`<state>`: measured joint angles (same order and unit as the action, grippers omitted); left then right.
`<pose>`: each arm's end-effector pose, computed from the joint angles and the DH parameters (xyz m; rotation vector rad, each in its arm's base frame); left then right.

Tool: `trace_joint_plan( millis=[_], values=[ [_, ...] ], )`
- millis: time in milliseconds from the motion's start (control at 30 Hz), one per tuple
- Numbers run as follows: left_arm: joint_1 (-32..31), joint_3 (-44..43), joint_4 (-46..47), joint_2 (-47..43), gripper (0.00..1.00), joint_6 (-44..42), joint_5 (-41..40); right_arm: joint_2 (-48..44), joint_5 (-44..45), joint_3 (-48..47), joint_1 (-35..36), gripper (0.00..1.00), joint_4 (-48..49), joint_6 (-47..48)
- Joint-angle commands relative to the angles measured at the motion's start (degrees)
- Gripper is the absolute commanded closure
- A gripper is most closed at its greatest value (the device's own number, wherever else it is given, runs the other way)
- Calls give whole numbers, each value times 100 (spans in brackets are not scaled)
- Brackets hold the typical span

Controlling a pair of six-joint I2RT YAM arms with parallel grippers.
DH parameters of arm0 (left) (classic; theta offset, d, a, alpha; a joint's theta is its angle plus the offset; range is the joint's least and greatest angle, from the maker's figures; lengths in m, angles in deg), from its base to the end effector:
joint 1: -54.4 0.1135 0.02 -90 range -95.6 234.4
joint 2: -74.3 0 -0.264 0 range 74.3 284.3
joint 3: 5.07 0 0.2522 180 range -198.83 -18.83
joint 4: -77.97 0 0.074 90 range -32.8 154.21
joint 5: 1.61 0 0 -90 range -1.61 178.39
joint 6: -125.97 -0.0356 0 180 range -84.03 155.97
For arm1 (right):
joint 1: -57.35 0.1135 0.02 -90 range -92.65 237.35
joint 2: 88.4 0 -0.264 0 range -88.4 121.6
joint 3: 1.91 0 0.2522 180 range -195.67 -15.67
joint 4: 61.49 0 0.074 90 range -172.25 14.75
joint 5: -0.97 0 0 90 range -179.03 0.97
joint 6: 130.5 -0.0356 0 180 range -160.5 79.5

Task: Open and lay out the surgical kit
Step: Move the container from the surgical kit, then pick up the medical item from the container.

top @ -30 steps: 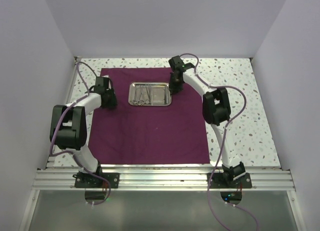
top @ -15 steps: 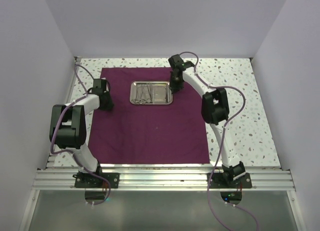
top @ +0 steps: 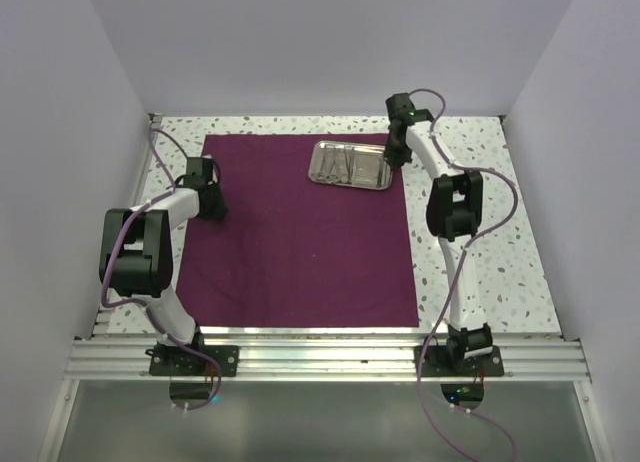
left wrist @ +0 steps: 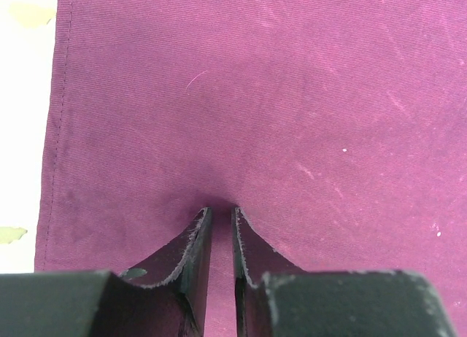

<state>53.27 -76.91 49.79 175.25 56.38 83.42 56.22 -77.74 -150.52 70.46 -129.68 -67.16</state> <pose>0.3496 -0.0038 0.1579 -0.4617 2.5233 -0.0313 0.5219 0.1144 0.1858 0.3726 2.6271 -0.0399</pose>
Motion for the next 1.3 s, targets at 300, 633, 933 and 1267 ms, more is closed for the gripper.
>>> trace_joint_plan(
  millis=[300, 633, 933, 1267],
  values=[
    [77, -45, -219, 57, 81, 43, -135, 163, 286, -648, -168, 81, 310, 495],
    [-81, -632, -957, -1146, 1, 368, -469, -714, 532, -26, -168, 1, 302, 398],
    [-63, 701, -350, -3203, 0, 570, 1190, -1798, -443, 1058, 8, 45, 593, 143],
    [-160, 1115, -782, -3775, 0, 421, 1253, -963, -127, 285, 245, 72, 31, 125]
  ],
)
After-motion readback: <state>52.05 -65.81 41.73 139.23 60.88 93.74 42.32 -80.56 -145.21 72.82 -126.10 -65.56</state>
